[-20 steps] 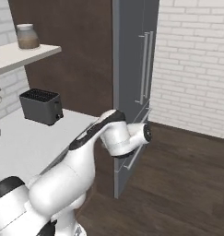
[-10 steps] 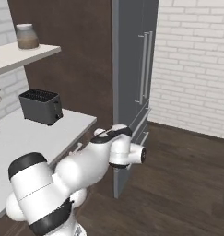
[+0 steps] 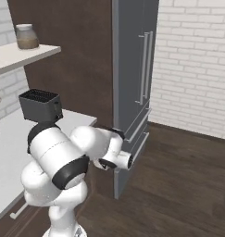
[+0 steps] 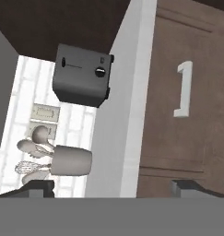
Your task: Take a straw from the drawer in front and place it inside the glass cup on the dining counter.
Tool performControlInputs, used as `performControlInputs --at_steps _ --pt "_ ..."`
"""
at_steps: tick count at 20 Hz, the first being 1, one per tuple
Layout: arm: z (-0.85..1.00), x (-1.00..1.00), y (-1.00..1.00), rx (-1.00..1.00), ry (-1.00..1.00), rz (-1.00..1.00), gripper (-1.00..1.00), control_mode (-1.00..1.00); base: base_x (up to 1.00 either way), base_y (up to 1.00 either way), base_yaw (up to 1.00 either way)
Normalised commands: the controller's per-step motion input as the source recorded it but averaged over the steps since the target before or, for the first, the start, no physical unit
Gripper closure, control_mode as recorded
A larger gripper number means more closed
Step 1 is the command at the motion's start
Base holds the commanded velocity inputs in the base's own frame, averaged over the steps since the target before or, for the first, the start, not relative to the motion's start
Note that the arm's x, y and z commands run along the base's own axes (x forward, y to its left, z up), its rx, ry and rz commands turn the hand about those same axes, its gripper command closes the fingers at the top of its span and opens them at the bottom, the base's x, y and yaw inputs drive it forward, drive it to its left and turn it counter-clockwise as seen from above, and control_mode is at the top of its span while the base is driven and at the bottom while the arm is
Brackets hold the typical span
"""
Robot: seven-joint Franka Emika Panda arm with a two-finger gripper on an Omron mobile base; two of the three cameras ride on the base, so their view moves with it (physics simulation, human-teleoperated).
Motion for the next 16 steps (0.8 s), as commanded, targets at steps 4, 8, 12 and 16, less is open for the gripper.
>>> performControlInputs --at_steps 4,8,12,16 --pt "-0.45 0.13 0.35 0.00 -0.08 0.04 -1.00 -1.00 0.00 0.00 0.00" --pt "-0.34 0.34 0.26 0.00 -0.01 0.03 -1.00 -1.00 0.00 0.00 0.00" --pt "-0.23 0.52 0.11 0.01 0.00 0.04 -1.00 -1.00 0.00 0.00 0.00" --pt "-0.17 0.37 0.12 0.02 0.00 0.05 -1.00 -1.00 0.00 0.00 0.00"
